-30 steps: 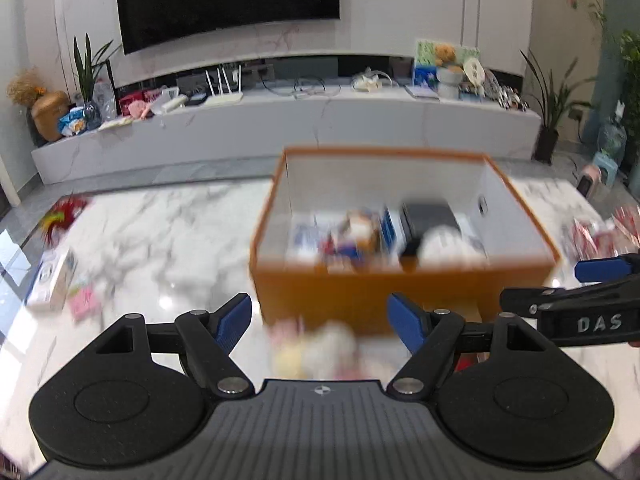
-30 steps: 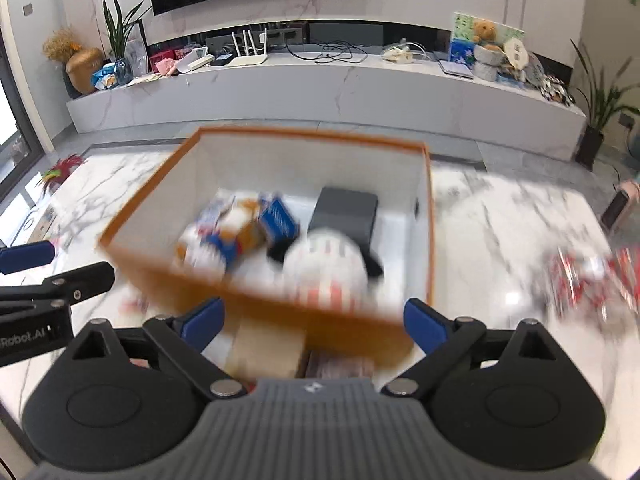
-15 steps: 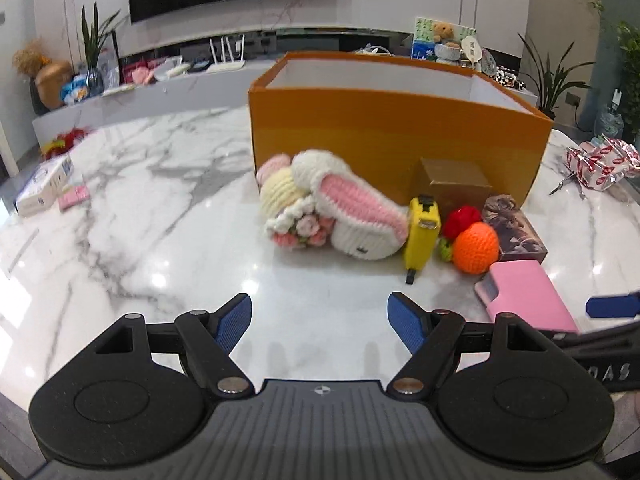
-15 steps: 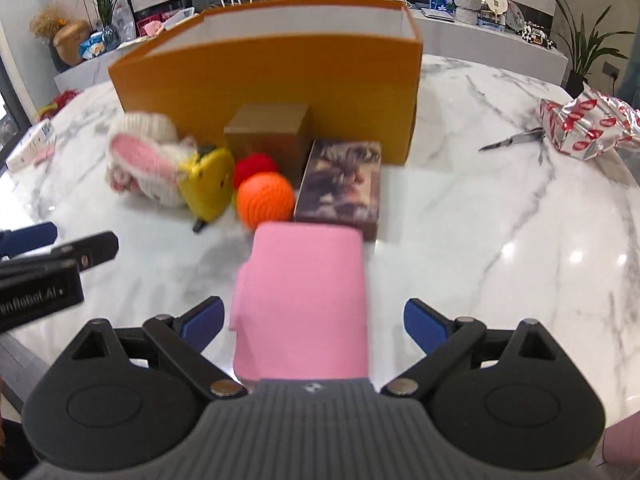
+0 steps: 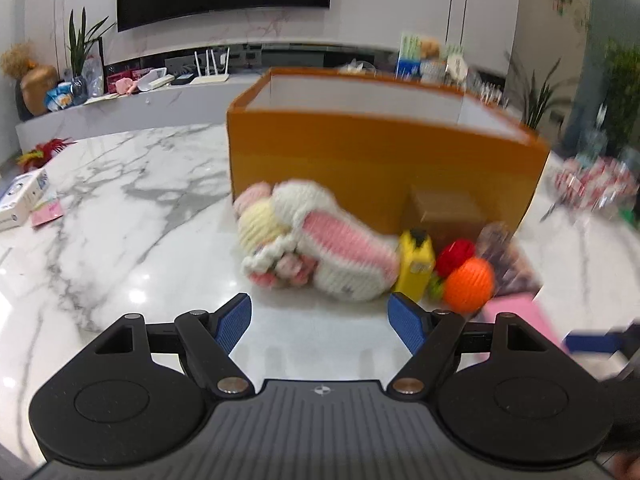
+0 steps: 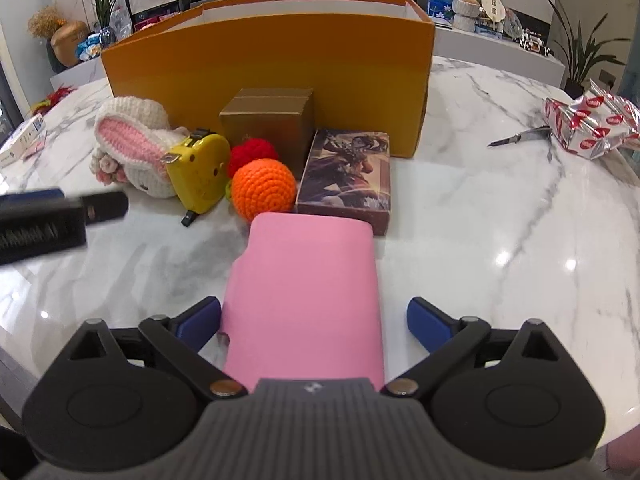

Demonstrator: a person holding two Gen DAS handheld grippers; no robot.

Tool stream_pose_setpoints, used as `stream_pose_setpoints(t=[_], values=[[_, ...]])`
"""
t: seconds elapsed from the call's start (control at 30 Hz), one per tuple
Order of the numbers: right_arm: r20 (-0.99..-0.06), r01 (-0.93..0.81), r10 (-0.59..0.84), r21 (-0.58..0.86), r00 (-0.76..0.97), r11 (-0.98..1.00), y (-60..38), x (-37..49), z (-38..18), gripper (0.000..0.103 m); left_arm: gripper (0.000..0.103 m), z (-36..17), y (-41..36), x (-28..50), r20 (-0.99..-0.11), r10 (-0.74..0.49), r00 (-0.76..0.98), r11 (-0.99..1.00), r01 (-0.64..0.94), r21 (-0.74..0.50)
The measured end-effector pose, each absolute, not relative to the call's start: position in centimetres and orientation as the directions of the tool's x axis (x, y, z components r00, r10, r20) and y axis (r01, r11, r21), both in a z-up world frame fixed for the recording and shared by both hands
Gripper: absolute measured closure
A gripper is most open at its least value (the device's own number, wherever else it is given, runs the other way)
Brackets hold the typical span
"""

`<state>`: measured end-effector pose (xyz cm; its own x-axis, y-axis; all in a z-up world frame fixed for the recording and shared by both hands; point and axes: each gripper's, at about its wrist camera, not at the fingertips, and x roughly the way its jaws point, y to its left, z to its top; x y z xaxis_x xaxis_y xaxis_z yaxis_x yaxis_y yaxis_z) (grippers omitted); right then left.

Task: Organize objects
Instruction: 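Withdraw both grippers from the box toward the remaining table items, then grasp the yellow tape measure with left gripper while right gripper grasps the pink case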

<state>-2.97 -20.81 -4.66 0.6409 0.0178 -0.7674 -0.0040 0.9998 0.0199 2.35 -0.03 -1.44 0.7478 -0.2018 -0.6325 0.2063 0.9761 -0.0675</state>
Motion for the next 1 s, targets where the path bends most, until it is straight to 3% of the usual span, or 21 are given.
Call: stream_pose_setpoints(t=[0.23, 0.47, 0.57, 0.73, 0.87, 1.0], values=[[-0.767, -0.014, 0.009, 0.000, 0.641, 1.000, -20.6, -2.9, -4.8, 0.001, 0.013, -0.9, -1.0, 3.2, -0.613, -0.270, 0.742, 0.963, 0.217, -0.161], [-0.766, -0.013, 0.006, -0.003, 0.643, 1.000, -20.5, -2.9, -4.9, 0.001, 0.013, 0.1, -4.4, 1.6, -0.501, -0.339, 0.796, 0.930, 0.363, -0.052], [-0.765, -0.011, 0.004, -0.004, 0.644, 1.000, -20.4, -2.9, -4.9, 0.001, 0.013, 0.1, -5.4, 2.3, -0.505, -0.362, 0.783, 0.911, 0.411, -0.017], [-0.765, -0.012, 0.005, -0.003, 0.643, 1.000, -20.4, -2.9, -4.9, 0.001, 0.031, -1.3, -6.0, 3.5, -0.574, -0.354, 0.738, 0.907, 0.421, -0.019], [-0.767, -0.009, 0.003, -0.004, 0.642, 1.000, -20.4, -2.9, -4.9, 0.001, 0.033, -1.7, -6.5, 3.6, -0.561, -0.351, 0.750, 0.897, 0.441, 0.028], [-0.767, -0.012, 0.005, -0.004, 0.642, 1.000, -20.4, -3.0, -4.9, 0.001, 0.060, -2.5, -6.7, 4.3, -0.575, -0.370, 0.729, 0.883, 0.468, 0.025]])
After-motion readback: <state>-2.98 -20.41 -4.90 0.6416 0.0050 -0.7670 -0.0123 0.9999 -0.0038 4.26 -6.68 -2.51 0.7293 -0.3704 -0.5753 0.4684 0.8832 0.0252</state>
